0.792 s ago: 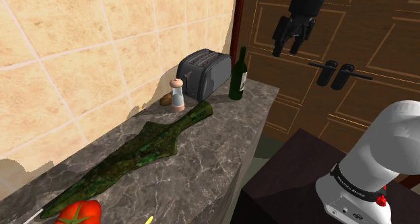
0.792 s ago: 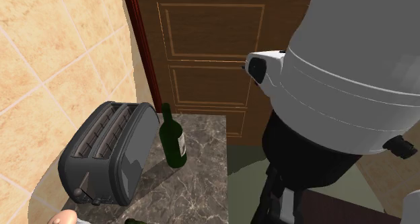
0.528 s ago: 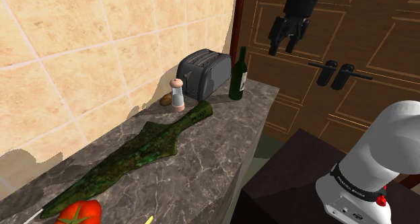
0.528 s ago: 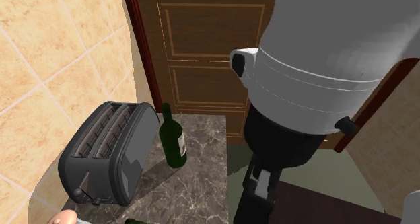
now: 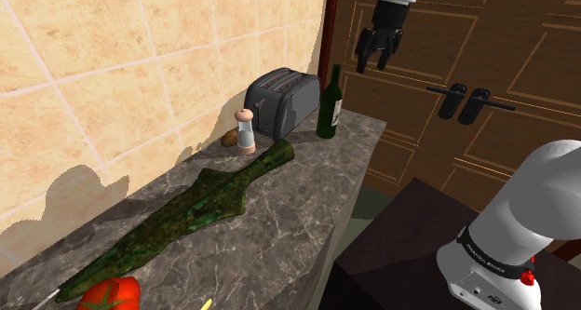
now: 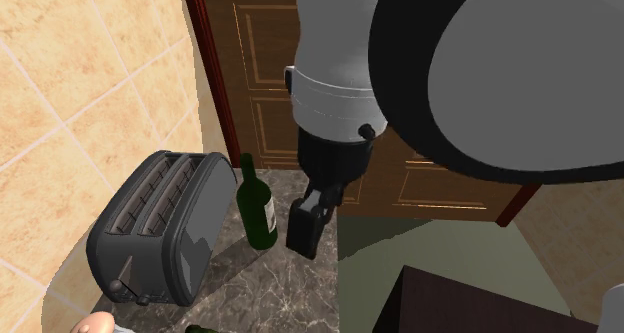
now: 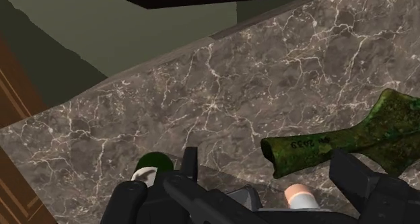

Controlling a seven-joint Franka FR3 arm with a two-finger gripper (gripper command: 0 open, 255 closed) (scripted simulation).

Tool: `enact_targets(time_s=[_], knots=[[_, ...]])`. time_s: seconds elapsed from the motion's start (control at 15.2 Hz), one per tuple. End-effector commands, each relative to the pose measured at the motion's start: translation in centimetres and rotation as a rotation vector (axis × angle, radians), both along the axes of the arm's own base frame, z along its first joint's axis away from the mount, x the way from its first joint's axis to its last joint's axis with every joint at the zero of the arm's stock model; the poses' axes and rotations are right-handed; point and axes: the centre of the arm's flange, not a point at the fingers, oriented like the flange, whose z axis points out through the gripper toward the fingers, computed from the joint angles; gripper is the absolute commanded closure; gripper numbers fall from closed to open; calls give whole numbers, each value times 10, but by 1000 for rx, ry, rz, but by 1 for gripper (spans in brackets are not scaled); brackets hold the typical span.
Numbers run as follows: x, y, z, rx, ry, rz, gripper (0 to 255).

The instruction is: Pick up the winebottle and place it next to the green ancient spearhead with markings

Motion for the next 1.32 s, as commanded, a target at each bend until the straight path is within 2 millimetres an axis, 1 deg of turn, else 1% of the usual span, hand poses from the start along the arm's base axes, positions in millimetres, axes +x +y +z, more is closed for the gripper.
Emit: enact_targets(time_s=[0.0,1.25], knots=[[22,-18,-7,-4,-1,6,0],[219,-157,-65,-33,-2,58,0]])
